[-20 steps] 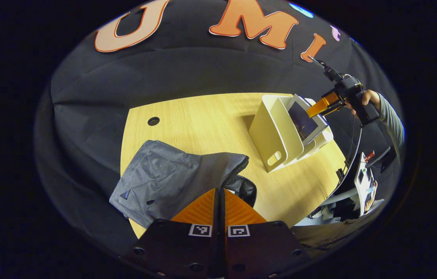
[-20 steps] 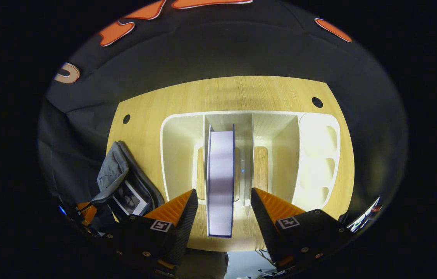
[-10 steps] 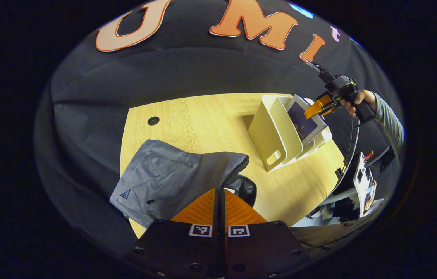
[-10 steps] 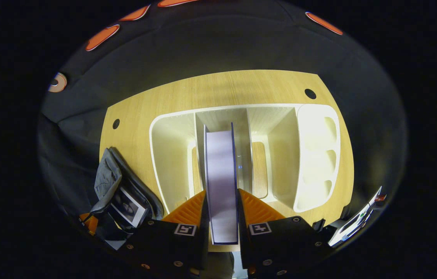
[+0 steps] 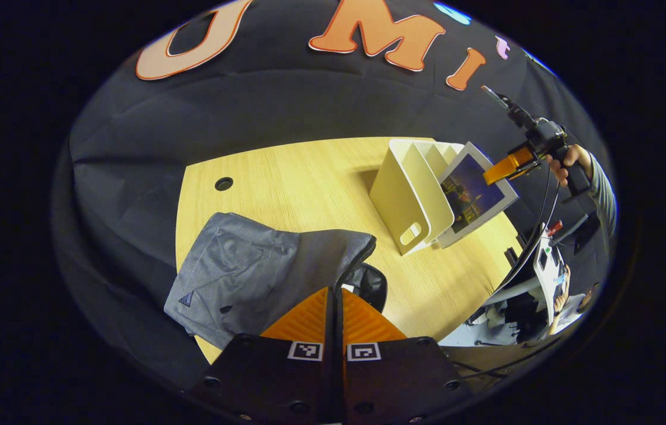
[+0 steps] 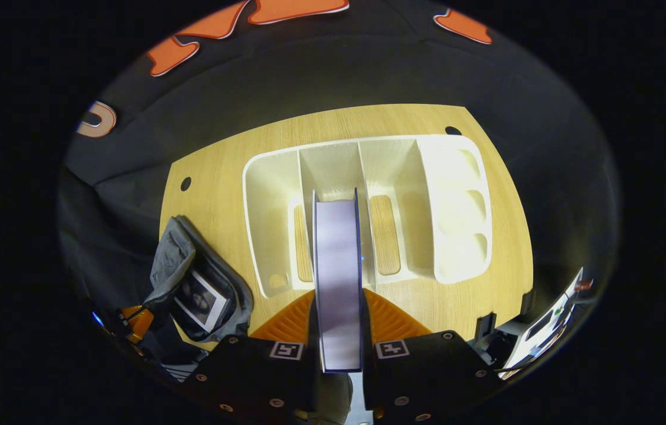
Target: Open the schoolbag, grab two books from the bookshelf and put them into the schoolbag.
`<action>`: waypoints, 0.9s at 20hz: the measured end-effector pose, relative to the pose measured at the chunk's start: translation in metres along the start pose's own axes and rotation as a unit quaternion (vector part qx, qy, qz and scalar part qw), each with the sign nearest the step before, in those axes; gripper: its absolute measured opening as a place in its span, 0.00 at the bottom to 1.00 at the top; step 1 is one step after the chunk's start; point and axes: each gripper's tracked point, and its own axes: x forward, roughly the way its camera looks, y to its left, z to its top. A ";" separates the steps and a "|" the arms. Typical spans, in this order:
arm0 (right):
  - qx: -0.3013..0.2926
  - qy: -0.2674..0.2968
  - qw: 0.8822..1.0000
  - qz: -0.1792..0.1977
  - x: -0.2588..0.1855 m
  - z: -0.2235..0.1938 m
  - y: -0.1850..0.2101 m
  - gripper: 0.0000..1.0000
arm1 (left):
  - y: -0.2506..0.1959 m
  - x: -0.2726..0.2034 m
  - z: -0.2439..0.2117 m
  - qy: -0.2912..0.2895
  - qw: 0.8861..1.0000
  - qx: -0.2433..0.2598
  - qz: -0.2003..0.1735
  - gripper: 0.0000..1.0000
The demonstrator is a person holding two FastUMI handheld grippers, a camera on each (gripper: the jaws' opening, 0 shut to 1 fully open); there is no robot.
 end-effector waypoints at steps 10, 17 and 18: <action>0.072 -0.008 0.997 0.012 -0.032 -0.075 0.001 0.30 | -0.003 0.003 -0.007 0.005 0.999 0.035 -0.041 0.01; 0.125 -0.017 0.991 0.035 -0.047 -0.123 0.017 0.30 | -0.001 0.000 -0.009 0.008 0.995 0.072 -0.065 0.01; 0.137 -0.018 0.989 0.051 -0.049 -0.129 0.024 0.30 | 0.001 -0.001 -0.009 0.007 0.995 0.076 -0.068 0.01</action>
